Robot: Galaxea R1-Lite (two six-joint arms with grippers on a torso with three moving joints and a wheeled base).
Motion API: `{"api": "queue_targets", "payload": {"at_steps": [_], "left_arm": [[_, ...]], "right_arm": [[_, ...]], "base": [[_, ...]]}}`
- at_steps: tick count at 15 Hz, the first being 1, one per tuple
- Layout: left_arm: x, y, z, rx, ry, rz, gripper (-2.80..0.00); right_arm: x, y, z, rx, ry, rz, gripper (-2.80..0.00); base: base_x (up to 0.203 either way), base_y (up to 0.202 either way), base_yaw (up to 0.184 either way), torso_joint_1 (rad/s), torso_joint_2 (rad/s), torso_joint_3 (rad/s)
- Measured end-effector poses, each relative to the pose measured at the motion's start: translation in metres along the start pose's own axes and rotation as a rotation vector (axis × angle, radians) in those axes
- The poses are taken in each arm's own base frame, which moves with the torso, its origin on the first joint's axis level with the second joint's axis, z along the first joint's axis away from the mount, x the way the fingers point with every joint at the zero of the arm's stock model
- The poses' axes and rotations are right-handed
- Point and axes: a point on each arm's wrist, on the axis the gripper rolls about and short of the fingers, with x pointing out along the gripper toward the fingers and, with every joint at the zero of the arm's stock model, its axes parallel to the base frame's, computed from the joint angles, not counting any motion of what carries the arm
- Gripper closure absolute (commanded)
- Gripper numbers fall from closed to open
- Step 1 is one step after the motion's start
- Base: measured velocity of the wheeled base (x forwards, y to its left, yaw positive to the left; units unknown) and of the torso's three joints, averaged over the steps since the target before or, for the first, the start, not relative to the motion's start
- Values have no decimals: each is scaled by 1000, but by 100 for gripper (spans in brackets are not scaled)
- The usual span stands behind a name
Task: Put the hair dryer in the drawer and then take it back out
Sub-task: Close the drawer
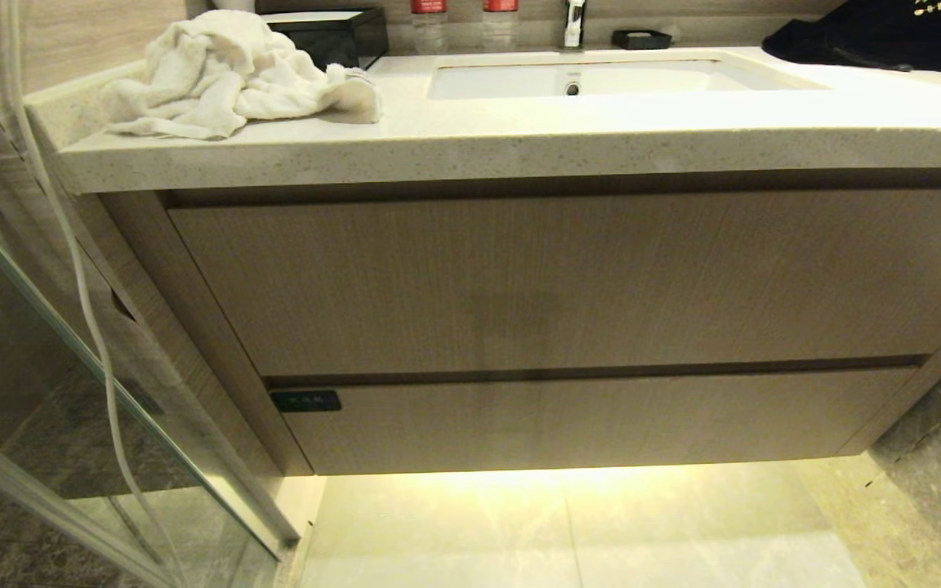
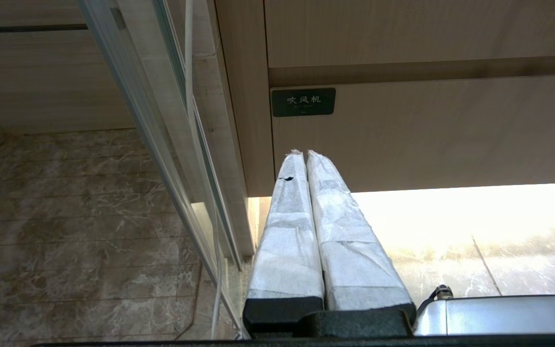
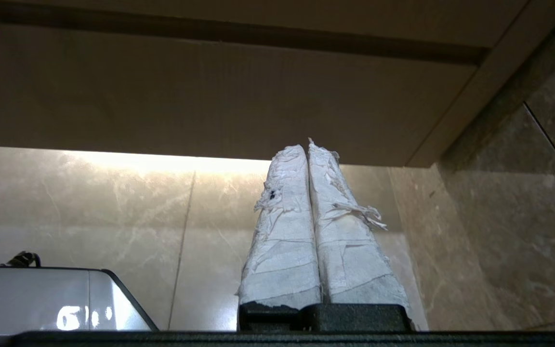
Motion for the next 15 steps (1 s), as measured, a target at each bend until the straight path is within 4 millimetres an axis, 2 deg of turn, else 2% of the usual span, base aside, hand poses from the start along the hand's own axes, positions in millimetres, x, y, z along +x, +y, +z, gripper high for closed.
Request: {"api": "queue_targets", "payload": {"at_steps": [3,5,15], "left_arm": [[0,0,0,0,0,0,0],[0,0,0,0,0,0,0],[0,0,0,0,0,0,0]], "right_arm": [[-9,2,-8,18,-81,42,0],[-12,3,-15,52,-74,56,0],[-14,3,-17,73,-88,57,0]], "base": [[0,0,0,0,0,0],[0,0,0,0,0,0],[0,0,0,0,0,0]]}}
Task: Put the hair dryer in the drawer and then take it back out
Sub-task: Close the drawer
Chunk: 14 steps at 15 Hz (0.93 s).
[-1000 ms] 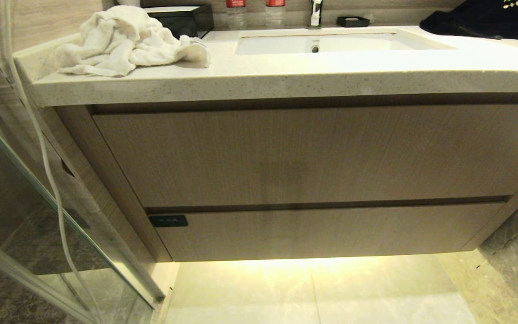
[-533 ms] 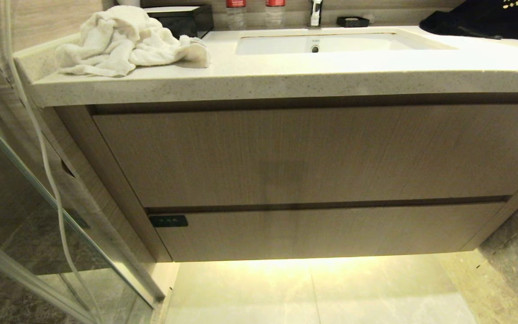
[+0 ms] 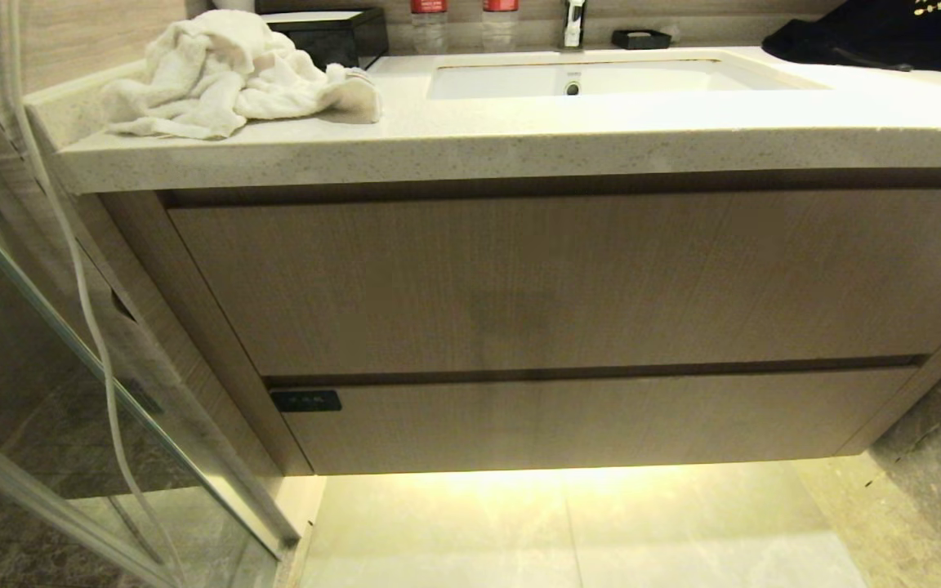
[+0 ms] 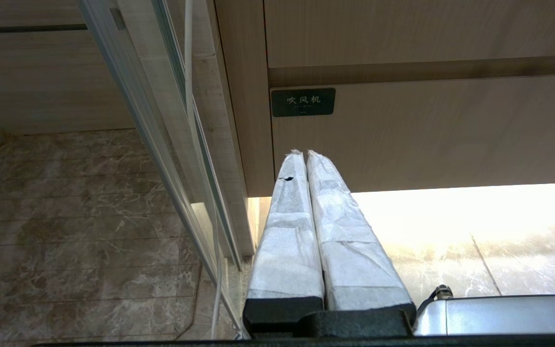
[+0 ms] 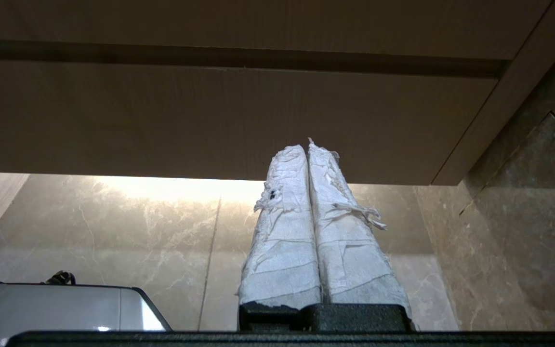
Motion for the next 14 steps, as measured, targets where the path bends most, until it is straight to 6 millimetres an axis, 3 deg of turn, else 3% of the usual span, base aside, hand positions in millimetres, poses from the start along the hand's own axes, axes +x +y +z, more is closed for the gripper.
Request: {"api": "queue_targets", "payload": {"at_steps": [14], "left_arm": [[0,0,0,0,0,0,0]], "right_arm": [[0,0,0,-5,-1,0,0]], "base": [[0,0,0,0,0,0]]}}
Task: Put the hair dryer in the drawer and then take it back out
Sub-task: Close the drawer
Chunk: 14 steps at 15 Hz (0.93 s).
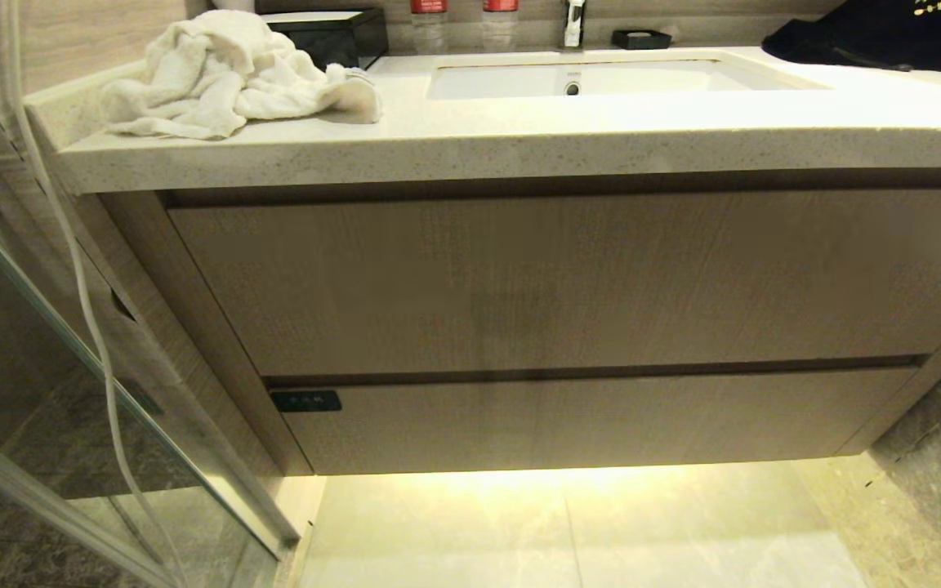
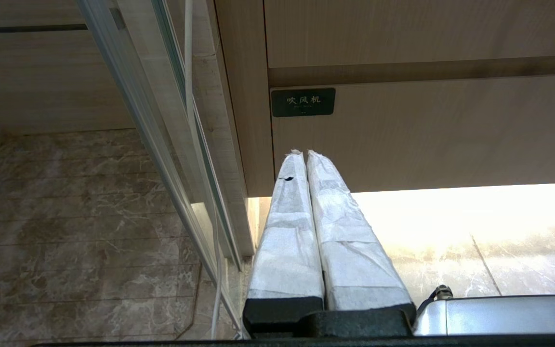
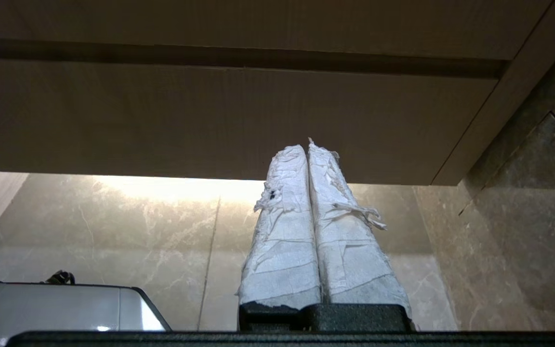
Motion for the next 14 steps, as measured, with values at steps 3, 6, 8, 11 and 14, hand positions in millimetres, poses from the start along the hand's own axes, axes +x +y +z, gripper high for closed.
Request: {"api": "queue_targets", "payload": {"at_steps": [3,6,8,11,14], "left_arm": [[0,0,0,0,0,0,0],[0,0,0,0,0,0,0],[0,0,0,0,0,0,0],[0,0,0,0,0,0,0],[0,0,0,0,0,0,0]], "right_arm": [[-1,0,2,20,-9,3,0],[-9,-3,41,32,-10,14,0],[-8,-5,79,80,87,55,0],[28,-7,119,142,326,129,0],[91,-6,137,124,538,213,0]], "base": [[0,0,0,0,0,0],[0,0,0,0,0,0],[0,0,0,0,0,0],[0,0,0,0,0,0],[0,0,0,0,0,0]]}}
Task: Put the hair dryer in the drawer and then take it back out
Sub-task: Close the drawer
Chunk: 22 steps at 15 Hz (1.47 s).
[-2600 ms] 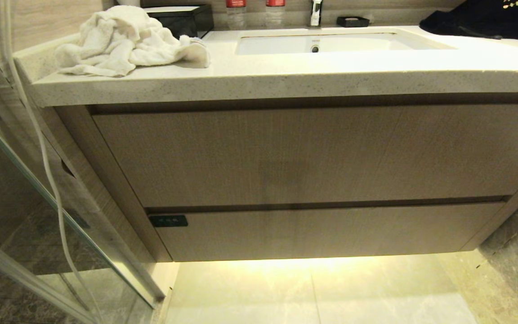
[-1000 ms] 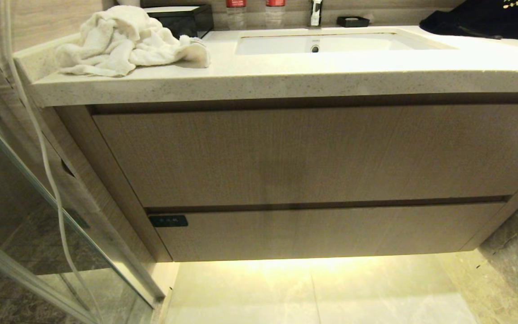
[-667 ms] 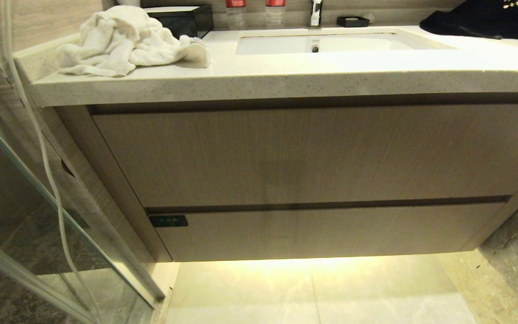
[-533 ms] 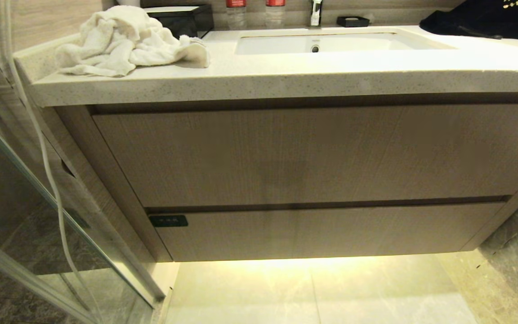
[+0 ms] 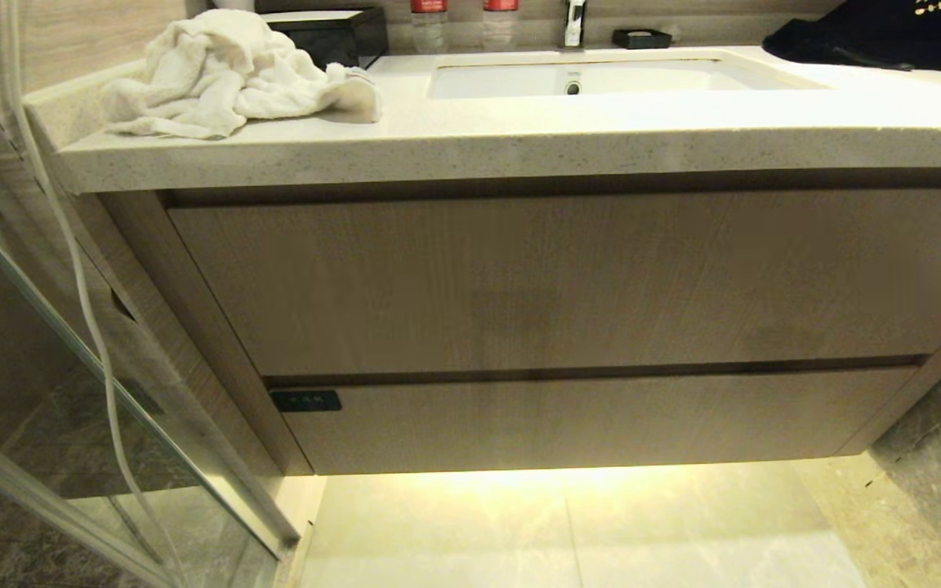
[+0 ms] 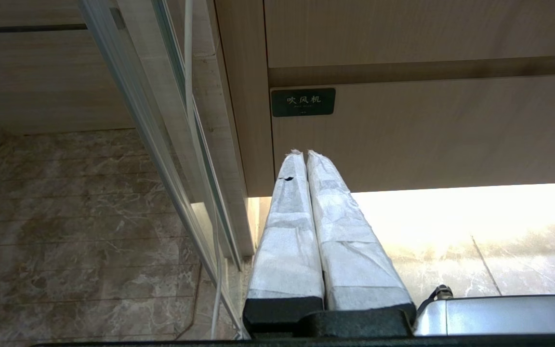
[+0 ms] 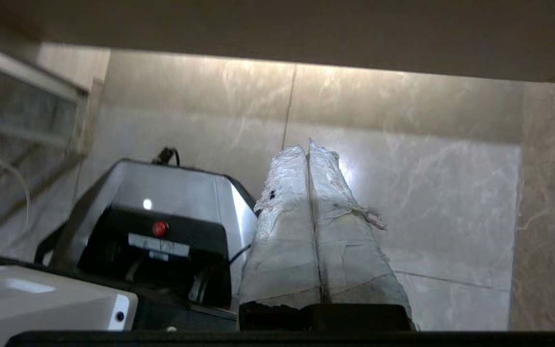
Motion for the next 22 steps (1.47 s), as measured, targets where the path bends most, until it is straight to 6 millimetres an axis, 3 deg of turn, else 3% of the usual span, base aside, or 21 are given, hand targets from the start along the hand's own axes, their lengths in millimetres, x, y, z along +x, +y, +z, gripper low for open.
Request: {"api": "queue_targets", "payload": {"at_steps": [2,5,9,10,11,12,17,22], "left_arm": [[0,0,0,0,0,0,0],[0,0,0,0,0,0,0],[0,0,0,0,0,0,0],[0,0,0,0,0,0,0],[0,0,0,0,0,0,0],[0,0,0,0,0,0,0],[0,0,0,0,0,0,0],[0,0,0,0,0,0,0]], "right_arm": [[46,-3,24,-52,139,42,0],[121,0,43,-145,312,110,0],[206,7,55,-481,373,179,0],[217,8,52,-555,370,199,0],[225,8,46,-598,387,215,-26],[230,7,39,-605,416,221,-280],[260,15,24,-735,350,255,-280],[275,19,8,-1081,110,259,-280]], "base": [[0,0,0,0,0,0],[0,0,0,0,0,0],[0,0,0,0,0,0],[0,0,0,0,0,0],[0,0,0,0,0,0],[0,0,0,0,0,0],[0,0,0,0,0,0],[0,0,0,0,0,0]]}}
